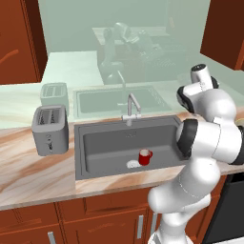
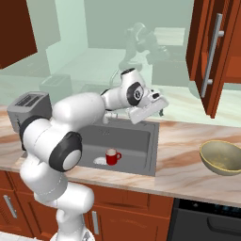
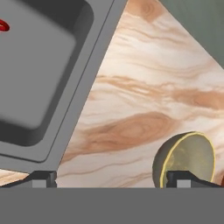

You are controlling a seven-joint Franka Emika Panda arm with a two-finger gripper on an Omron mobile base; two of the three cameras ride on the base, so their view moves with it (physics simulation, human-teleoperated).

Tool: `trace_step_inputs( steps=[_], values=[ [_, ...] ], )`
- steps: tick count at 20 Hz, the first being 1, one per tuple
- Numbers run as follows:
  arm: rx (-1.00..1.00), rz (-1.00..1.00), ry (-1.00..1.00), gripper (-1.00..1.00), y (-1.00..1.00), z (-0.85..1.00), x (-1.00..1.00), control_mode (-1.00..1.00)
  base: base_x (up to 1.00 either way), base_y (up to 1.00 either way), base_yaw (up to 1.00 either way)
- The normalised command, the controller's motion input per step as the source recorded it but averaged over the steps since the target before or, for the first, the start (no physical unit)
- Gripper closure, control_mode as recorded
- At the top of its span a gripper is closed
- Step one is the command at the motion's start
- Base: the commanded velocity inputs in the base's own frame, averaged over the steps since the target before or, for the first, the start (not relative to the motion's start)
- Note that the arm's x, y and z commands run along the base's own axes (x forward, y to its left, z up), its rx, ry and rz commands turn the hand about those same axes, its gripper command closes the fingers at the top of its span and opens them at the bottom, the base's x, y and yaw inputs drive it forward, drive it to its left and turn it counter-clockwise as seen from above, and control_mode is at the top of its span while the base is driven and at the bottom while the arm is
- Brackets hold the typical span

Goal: Pick the mug and place it in the sink. Pick the bowl and place it in the open cabinet and then close the cabinet.

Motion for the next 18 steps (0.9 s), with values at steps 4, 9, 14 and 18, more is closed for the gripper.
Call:
trace_step_inputs(
  steps=[4,9,14,18],
  values=[
    [0.00,-0.04,0.00,-1.00,-0.19,0.00,-0.07,-1.00,0.00,0.00,0.00],
    [0.00,-0.05,0.00,-1.00,-0.18,0.00,-0.13,-1.00,0.00,0.00,0.00],
    [0.00,-0.05,0.00,-1.00,-0.17,0.00,-0.22,-1.00,0.00,0.00,0.00],
    [0.00,-0.06,0.00,-1.00,-0.11,0.00,-0.21,-1.00,0.00,0.00,0.00]
  ],
)
